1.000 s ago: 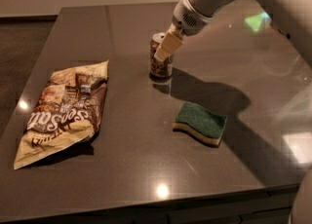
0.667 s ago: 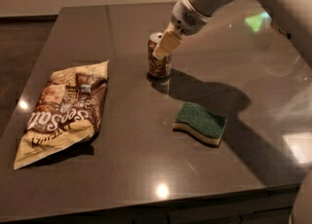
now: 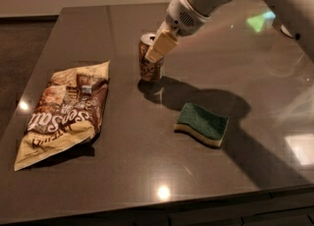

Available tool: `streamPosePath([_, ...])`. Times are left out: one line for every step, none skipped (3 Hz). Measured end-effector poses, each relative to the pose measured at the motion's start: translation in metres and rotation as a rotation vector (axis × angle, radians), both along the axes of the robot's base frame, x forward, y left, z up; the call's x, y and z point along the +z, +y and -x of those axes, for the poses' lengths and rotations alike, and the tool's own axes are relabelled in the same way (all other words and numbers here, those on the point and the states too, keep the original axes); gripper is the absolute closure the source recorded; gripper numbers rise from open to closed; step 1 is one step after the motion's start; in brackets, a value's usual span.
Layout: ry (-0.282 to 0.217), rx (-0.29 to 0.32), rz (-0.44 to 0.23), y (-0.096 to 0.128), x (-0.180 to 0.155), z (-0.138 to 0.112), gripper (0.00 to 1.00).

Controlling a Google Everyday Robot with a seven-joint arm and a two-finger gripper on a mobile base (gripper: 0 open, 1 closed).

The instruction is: Move orange can near brown chip bag

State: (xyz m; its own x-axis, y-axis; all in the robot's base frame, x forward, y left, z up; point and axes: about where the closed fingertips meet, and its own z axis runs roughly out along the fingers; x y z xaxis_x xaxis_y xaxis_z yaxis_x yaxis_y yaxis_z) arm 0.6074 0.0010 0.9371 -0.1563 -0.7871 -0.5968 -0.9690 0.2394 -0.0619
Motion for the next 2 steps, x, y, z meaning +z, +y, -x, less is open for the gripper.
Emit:
streamPosePath([-0.026,0.075,0.005,0.02,0.003,0.023,1.0])
streamPosePath([-0.037,0.137,0.012,0.04,0.0,0.036,1.0])
